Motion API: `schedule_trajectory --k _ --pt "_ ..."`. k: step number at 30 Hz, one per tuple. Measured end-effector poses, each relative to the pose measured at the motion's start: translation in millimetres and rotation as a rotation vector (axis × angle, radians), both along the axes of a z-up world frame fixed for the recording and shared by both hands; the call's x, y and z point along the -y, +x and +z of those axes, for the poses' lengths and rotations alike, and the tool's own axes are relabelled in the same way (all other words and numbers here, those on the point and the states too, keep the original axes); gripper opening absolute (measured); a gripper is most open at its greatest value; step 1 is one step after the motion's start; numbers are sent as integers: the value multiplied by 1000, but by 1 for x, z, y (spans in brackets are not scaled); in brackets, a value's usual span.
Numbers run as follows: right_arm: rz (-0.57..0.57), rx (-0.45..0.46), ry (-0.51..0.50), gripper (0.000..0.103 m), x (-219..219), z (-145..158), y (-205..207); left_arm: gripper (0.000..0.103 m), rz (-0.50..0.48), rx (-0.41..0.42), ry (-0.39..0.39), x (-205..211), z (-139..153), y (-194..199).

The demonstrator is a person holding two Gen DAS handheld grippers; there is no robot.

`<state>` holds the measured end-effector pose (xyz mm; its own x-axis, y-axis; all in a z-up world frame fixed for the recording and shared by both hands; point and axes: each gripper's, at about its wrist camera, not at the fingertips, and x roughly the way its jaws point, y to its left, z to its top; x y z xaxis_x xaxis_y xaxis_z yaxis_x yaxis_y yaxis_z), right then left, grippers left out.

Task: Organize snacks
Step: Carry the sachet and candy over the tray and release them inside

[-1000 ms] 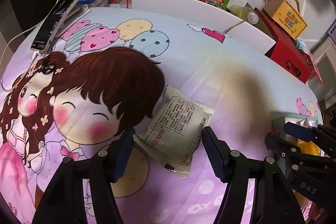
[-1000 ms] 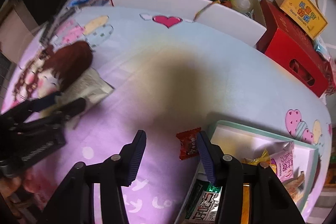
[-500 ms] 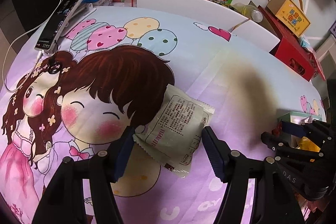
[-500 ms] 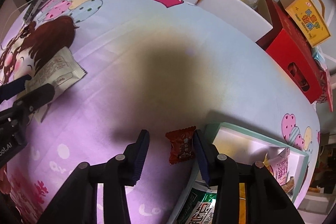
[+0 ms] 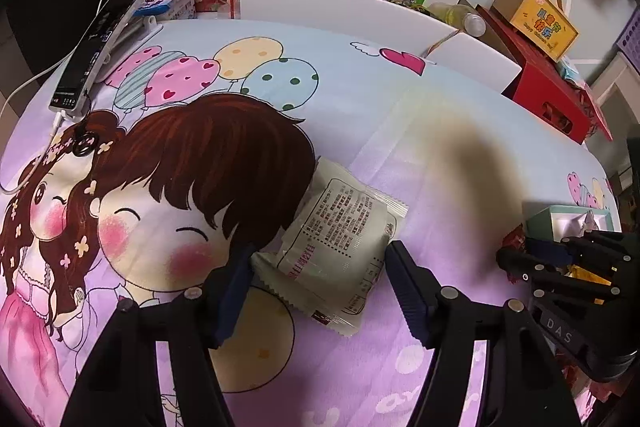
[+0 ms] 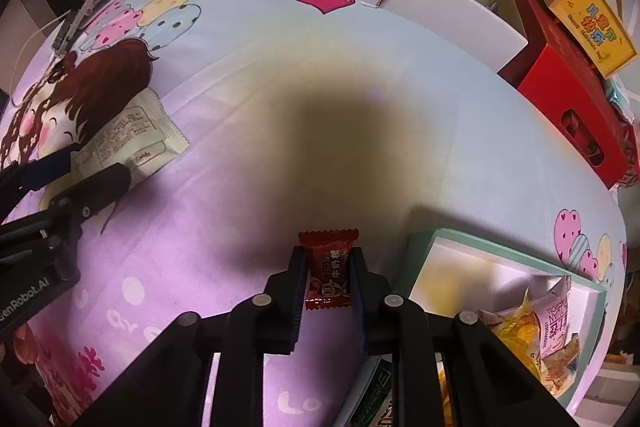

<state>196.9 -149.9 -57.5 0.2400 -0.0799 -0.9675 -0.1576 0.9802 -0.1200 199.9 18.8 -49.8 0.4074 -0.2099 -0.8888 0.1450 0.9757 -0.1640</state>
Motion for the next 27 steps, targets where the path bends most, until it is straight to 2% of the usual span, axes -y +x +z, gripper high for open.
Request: schedule_trajectory --k 7,12,21,27 --pt "-32 30 31 20 7 9 -11 64 -18 13 -21 3 5 -4" --pt "-45 61 56 20 9 27 -27 64 -25 28 -20 8 14 -10" --pt "-36 123 80 20 8 68 -60 64 -37 78 -45 15 46 -35" --pt "-48 153 88 21 21 85 -84 64 -85 116 -64 34 68 -62"
